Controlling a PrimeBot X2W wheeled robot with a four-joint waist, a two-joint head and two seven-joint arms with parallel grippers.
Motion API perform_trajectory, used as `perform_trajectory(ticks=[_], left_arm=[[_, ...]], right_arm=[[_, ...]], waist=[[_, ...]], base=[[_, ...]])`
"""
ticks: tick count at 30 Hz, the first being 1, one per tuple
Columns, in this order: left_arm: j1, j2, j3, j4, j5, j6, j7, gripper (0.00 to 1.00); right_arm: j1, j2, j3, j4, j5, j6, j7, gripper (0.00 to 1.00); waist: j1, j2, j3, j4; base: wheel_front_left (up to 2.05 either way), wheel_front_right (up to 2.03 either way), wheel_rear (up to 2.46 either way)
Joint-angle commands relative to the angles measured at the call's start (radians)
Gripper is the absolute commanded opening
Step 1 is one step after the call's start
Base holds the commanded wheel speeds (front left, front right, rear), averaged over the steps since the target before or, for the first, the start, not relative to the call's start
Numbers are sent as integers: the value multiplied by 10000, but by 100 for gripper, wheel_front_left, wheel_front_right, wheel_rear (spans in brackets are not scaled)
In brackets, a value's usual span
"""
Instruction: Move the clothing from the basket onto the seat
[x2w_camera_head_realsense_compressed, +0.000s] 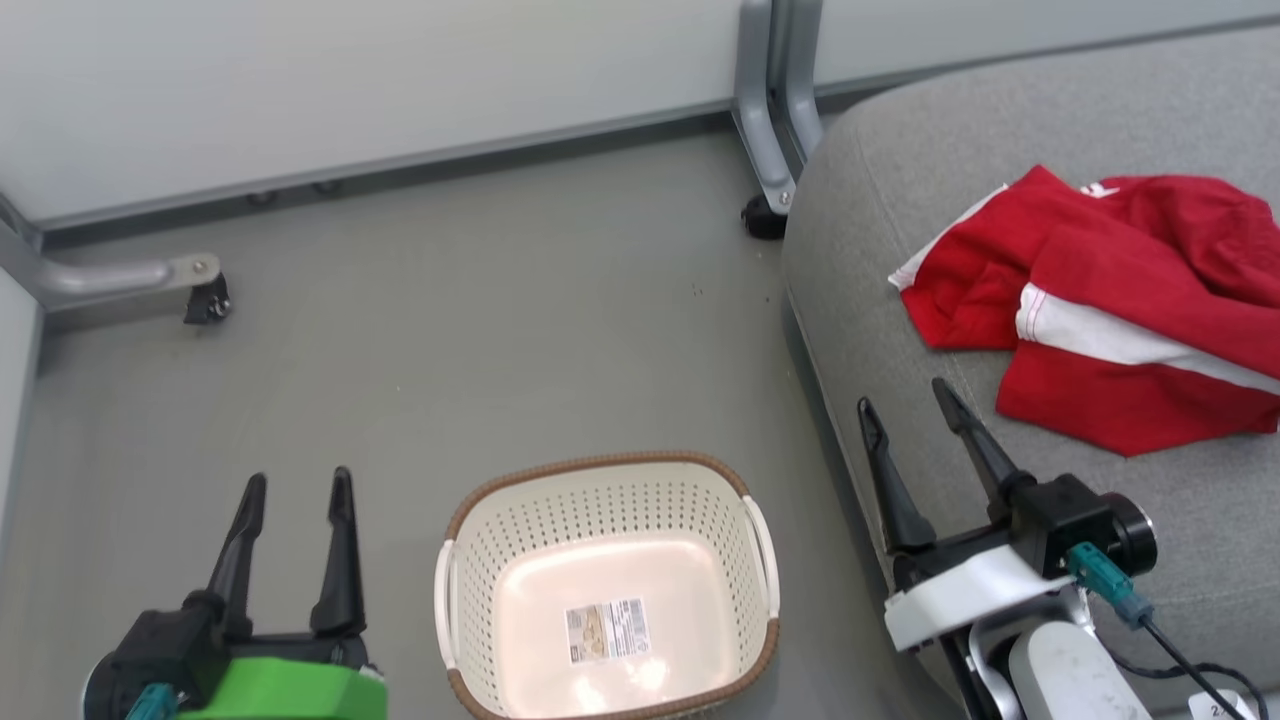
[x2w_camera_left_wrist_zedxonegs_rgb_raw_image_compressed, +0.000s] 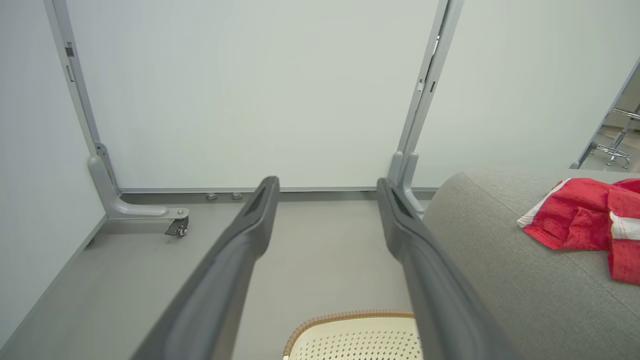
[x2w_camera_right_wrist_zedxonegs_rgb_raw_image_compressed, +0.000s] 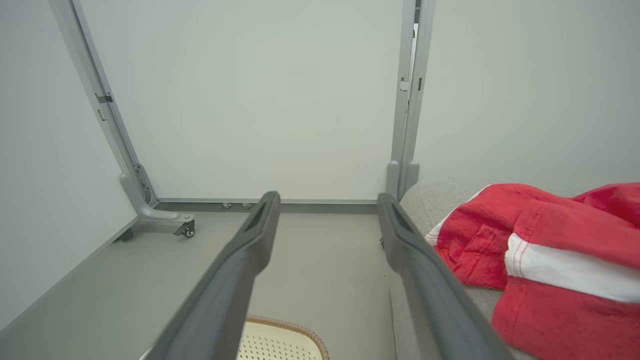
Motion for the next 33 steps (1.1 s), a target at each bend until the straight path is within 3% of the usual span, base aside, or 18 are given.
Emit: perform_trajectory(ticks=[1,6,16,33], left_arm=[[290,-103,220,-179,163,-56,-23,100],[1131,-321,620,-687,285,-125,-23,100],[2441,-372,213,-973,786,-134,-23,100],[2609,-389,156,-438,739,-136,-23,100]], right_arm=[[253,-30,113,-160,124,-18,-34,100],[832,-30,308,-642,208,-18,-32,100],[1821,-30,119,-611,171,-18,-34,100],[2266,-30,-32,-334,362,-18,-34,100]], waist=[[1,0,-615,240],[1,0,-951,55],[1,0,-1688,-252],[1,0,-1781,-326]], base=[[0,0,0],[0,0,0],[0,0,0],[0,0,0]])
